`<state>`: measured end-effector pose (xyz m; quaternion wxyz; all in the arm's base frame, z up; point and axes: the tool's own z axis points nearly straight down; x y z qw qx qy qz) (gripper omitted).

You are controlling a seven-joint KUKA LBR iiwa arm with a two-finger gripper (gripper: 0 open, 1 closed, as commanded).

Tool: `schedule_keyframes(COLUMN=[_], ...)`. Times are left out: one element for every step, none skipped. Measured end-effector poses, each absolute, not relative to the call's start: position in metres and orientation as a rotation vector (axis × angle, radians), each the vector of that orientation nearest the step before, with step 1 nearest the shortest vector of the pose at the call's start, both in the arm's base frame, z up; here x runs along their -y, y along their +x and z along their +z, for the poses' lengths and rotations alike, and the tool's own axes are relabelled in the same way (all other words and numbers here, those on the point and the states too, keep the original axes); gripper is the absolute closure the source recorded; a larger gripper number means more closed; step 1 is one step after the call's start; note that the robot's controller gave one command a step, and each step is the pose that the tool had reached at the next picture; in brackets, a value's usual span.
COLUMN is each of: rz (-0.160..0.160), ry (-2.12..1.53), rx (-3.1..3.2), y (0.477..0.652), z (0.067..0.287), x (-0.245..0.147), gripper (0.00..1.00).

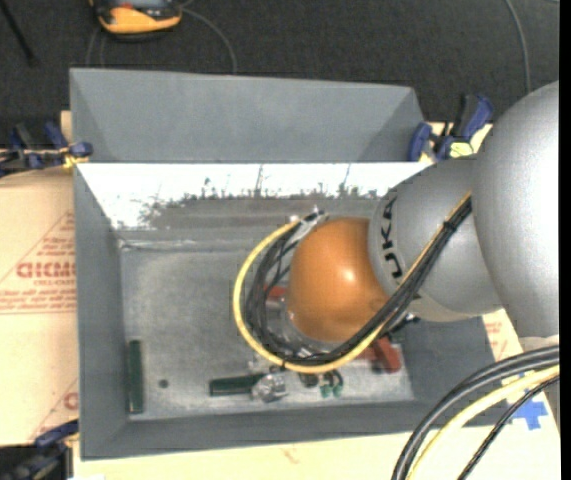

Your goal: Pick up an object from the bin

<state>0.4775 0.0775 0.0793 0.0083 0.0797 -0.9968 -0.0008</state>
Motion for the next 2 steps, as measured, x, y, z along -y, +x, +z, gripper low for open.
schedule_keyframes(rz=[-0.002, -0.001], ry=[0.248, 0.171], rx=[3.116, 3.149], y=[0.478, 0.488], z=[0.079, 0.264], x=[-0.078, -0.073], gripper=[1.0, 1.0])
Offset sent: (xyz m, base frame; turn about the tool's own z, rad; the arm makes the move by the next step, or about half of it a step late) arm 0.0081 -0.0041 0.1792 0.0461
